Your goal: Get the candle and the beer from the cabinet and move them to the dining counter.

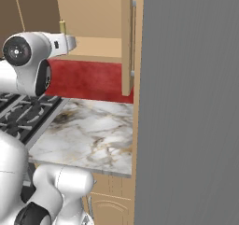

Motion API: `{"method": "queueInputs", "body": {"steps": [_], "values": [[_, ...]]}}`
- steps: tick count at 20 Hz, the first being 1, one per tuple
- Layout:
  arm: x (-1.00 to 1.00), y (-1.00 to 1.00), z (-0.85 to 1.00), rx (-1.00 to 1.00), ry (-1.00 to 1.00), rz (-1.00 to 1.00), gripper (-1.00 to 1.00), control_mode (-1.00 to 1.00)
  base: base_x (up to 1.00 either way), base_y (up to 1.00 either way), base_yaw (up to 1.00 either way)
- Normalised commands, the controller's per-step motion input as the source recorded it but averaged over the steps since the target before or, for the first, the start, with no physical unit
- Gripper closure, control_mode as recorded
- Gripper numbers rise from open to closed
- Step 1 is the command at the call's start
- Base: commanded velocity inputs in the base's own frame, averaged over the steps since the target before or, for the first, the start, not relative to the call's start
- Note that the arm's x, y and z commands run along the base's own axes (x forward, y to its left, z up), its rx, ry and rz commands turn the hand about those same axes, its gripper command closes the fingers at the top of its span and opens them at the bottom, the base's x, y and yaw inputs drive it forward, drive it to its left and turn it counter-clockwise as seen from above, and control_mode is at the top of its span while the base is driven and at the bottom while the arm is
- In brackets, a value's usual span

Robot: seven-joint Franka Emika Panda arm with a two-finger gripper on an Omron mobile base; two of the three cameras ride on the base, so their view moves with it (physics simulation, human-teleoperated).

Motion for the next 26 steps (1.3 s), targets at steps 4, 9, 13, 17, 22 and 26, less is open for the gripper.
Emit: {"method": "queueInputs", "body": {"steps": [4, 9, 13, 17, 22, 26], "values": [[0.17, 0.01, 0.0, 0.07, 0.0, 0.02, -1.0, -1.0, 0.0, 0.0, 0.0], [0.05, 0.09, 0.0, 0.03, 0.0, 0.06, -1.0, -1.0, 0.0, 0.0, 0.0], [0.07, 0.02, 0.0, 0.02, 0.0, 0.11, -1.0, -1.0, 0.0, 0.0, 0.0], [0.18, 0.02, 0.0, 0.0, 0.0, 0.06, -1.0, -1.0, 0.0, 0.0, 0.0], [0.19, 0.0, 0.0, 0.0, 0.0, 0.01, -1.0, -1.0, 0.0, 0.0, 0.0], [0.3, 0.0, 0.0, 0.0, 0.0, 0.0, -1.0, -1.0, 0.0, 0.0, 0.0]]}}
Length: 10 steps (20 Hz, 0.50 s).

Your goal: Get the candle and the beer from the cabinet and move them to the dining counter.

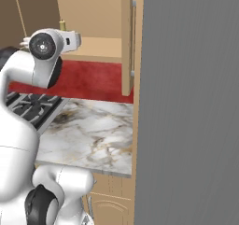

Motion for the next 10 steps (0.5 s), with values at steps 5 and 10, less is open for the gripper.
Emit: {"method": "queueInputs", "body": {"steps": [5, 10], "values": [[0.33, 0.0, 0.0, 0.0, 0.0, 0.0, -1.0, -1.0, 0.0, 0.0, 0.0], [0.29, 0.0, 0.0, 0.0, 0.0, 0.0, -1.0, -1.0, 0.0, 0.0, 0.0]]}}
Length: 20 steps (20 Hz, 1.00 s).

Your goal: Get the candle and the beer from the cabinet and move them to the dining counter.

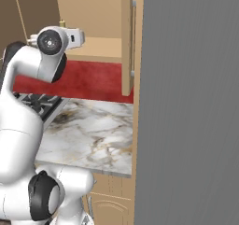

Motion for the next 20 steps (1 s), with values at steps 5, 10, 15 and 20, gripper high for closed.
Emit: {"method": "queueInputs", "body": {"steps": [5, 10, 15, 20], "values": [[0.22, 0.0, 0.0, 0.0, 0.0, 0.0, -1.0, -1.0, 0.0, 0.0, 0.0], [0.26, 0.0, 0.0, 0.0, 0.0, 0.0, -1.0, -1.0, 0.0, 0.0, 0.0], [0.24, 0.0, 0.0, 0.0, 0.0, 0.0, -1.0, -1.0, 0.0, 0.0, 0.0], [0.2, 0.0, 0.0, 0.0, 0.0, 0.0, -1.0, -1.0, 0.0, 0.0, 0.0]]}}
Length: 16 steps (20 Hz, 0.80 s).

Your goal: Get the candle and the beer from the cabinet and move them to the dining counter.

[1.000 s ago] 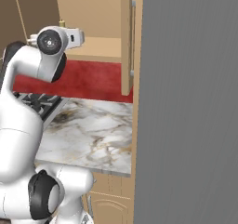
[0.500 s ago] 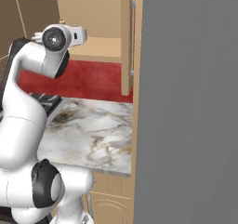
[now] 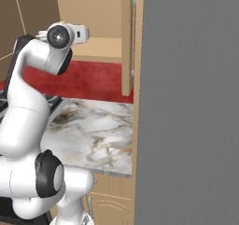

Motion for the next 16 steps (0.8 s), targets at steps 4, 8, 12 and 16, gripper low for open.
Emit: {"method": "queueInputs", "body": {"steps": [4, 8, 12, 16], "values": [[0.18, 0.05, 0.0, 0.0, 0.0, 0.01, -1.0, -1.0, 0.0, 0.0, 0.0], [0.14, 0.14, 0.0, 0.0, 0.0, 0.04, -1.0, -1.0, 0.0, 0.0, 0.0], [0.05, 0.18, 0.0, 0.0, 0.0, 0.06, -1.0, -1.0, 0.0, 0.0, 0.0], [0.04, 0.16, 0.0, 0.0, 0.0, 0.06, -1.0, -1.0, 0.0, 0.0, 0.0]]}}
